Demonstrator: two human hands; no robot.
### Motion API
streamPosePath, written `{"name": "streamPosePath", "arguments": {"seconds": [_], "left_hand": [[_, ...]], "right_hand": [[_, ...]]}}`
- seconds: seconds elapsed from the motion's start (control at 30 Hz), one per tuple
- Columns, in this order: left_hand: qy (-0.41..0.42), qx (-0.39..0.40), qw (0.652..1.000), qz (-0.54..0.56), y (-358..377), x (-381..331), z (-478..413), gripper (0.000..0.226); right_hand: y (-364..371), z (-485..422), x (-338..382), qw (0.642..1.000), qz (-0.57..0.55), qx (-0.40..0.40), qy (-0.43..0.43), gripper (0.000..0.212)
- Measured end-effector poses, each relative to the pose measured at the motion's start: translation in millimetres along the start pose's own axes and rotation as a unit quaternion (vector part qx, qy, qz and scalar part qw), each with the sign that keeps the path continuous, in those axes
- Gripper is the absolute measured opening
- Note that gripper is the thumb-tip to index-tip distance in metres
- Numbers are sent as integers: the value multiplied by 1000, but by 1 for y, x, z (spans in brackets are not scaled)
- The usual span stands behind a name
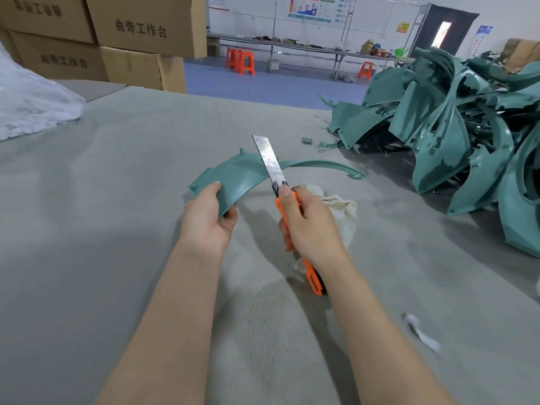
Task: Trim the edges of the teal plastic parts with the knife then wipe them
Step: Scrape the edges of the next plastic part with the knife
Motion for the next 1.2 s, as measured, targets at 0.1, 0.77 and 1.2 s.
{"name": "streamPosePath", "arguments": {"seconds": [0.1,0.77,1.2], "left_hand": [[-4,0,1000,3,1,1,0,11],[-35,-15,996,77,0,-1,3,9],[-46,8,994,98,6,1,5,14]], "right_hand": [[-2,-1,-2,1000,-11,4,6,41],[-12,-4,-10,999,-1,-22,23,42],[6,6,9,996,70,9,-54,37]]}}
Point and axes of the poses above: each hand's wrist, its own z-axis away from the middle knuckle, its own y-axis out of the palm, x = y × z, the point moved 8 cm from there along -z, towards the middle knuckle, and after that the axes turned 6 degrees about y, right-handed, at the moved point
